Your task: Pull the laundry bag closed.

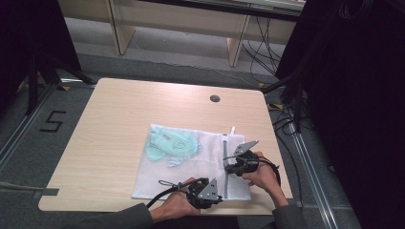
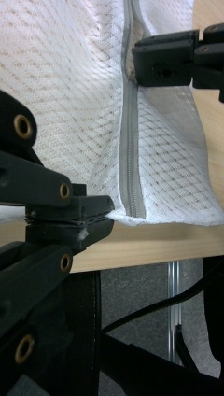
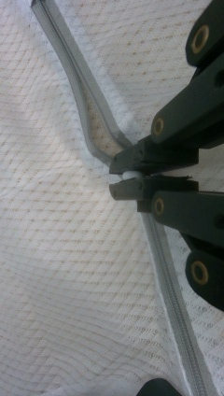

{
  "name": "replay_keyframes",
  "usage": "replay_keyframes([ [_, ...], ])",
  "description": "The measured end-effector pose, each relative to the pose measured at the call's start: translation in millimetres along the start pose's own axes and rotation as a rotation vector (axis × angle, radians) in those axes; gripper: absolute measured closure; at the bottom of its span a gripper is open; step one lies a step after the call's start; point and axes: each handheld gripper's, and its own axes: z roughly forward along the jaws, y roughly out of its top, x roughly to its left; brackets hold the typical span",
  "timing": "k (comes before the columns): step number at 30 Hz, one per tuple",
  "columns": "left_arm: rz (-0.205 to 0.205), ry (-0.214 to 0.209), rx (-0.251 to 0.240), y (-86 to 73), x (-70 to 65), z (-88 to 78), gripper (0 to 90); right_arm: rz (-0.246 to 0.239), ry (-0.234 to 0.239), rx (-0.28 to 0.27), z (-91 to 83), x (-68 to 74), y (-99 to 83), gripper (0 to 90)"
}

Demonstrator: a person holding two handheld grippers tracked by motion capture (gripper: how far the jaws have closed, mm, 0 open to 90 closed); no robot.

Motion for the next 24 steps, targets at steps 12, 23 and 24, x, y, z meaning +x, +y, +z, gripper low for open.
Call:
replay_keyframes([
  [12, -0.001, 0.009, -0.006, 0.4, 0.5, -1.4, 88.4, -0.006, -0.014, -0.021, 2.7, -8.4, 3.8, 86.6],
  [23, -0.015, 0.004, 0.002, 0.1, -0.7, -1.2, 88.4, 0.014, -0.009, -0.017, 5.8, -15.2, 7.0, 86.5],
  [24, -0.01, 0.004, 0.003, -0.1, 0.1, -1.2, 88.4, 0.009, -0.009, -0.02, 5.6, -17.2, 7.2, 86.5],
])
